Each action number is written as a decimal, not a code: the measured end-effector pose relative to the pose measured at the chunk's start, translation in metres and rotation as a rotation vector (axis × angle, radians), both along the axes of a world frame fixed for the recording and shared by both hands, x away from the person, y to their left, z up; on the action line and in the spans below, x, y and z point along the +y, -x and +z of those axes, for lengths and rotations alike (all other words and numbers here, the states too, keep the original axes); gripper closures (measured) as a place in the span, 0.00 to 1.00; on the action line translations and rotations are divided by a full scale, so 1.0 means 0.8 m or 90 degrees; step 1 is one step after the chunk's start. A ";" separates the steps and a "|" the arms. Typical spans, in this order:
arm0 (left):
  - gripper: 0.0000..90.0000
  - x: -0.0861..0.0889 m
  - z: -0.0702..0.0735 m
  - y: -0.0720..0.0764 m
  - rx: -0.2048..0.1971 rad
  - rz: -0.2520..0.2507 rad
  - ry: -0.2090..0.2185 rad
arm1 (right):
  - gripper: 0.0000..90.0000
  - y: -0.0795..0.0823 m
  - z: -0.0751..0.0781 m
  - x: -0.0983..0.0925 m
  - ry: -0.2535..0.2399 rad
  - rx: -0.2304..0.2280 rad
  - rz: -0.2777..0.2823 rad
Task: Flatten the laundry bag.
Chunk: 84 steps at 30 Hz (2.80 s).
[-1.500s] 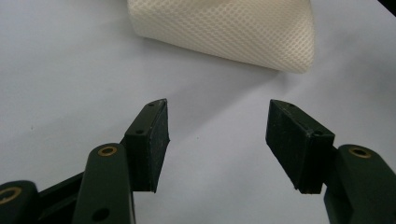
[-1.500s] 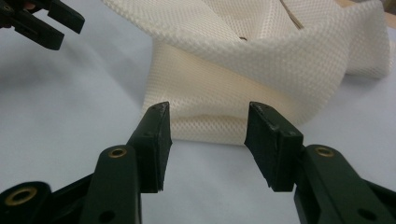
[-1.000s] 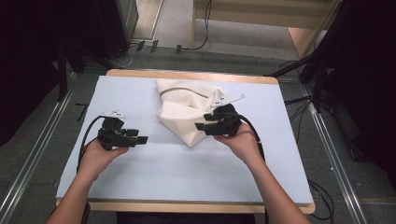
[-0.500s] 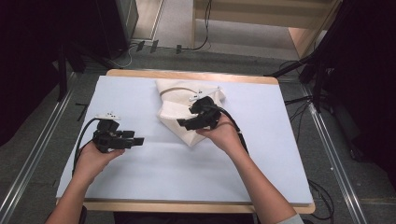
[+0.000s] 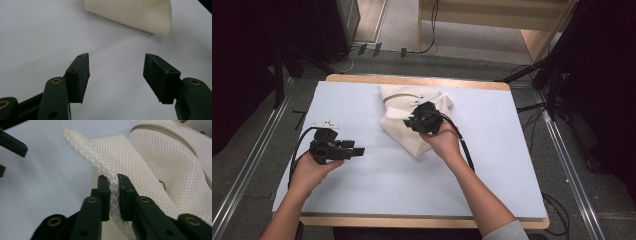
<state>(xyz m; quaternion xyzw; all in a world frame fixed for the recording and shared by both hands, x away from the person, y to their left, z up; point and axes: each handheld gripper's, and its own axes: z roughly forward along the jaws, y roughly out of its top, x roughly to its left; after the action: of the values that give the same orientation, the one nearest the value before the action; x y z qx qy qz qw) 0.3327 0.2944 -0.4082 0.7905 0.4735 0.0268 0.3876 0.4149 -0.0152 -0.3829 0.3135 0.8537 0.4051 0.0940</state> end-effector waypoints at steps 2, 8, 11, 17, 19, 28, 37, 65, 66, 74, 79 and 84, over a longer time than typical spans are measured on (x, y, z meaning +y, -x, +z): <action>0.43 0.001 0.000 -0.001 0.001 -0.001 -0.001 | 0.94 0.005 0.008 -0.013 -0.028 0.003 0.009; 0.43 -0.003 0.000 -0.003 0.001 -0.003 0.003 | 0.94 0.026 0.019 -0.060 -0.067 0.025 0.038; 0.43 -0.006 0.000 -0.005 0.001 -0.003 0.001 | 0.93 0.035 0.017 -0.073 -0.065 0.035 0.044; 0.44 -0.016 0.007 -0.010 -0.009 -0.008 0.001 | 0.93 0.060 0.010 -0.105 -0.077 0.047 0.060; 0.44 -0.019 0.009 -0.011 -0.010 -0.011 0.002 | 0.93 0.072 0.005 -0.114 -0.078 0.051 0.073; 0.44 -0.035 0.014 -0.018 -0.016 -0.029 -0.002 | 0.92 0.112 -0.022 -0.145 -0.070 0.066 0.062; 0.44 -0.053 0.013 -0.028 -0.018 -0.053 -0.009 | 0.92 0.133 -0.042 -0.178 -0.054 0.066 0.038; 0.48 -0.148 0.009 -0.042 -0.009 -0.136 0.016 | 0.87 0.139 -0.077 -0.189 -0.003 0.080 0.013; 0.48 -0.148 0.009 -0.042 -0.009 -0.136 0.016 | 0.87 0.139 -0.077 -0.189 -0.003 0.080 0.013; 0.58 -0.183 0.007 -0.048 0.010 -0.143 0.054 | 0.87 0.140 -0.078 -0.185 -0.006 0.084 0.021; 0.95 -0.193 -0.002 -0.050 0.023 -0.171 0.075 | 0.87 0.140 -0.077 -0.184 -0.009 0.084 0.022; 0.99 -0.189 -0.001 -0.049 0.025 -0.179 0.067 | 0.75 0.142 -0.070 -0.196 -0.040 0.090 0.036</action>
<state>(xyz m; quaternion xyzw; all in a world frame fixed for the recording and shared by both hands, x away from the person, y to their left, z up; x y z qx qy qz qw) 0.3719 0.1432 -0.4087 0.8278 0.3665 -0.0678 0.4194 0.3012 -0.1719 -0.4391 0.3195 0.8536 0.4112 0.0120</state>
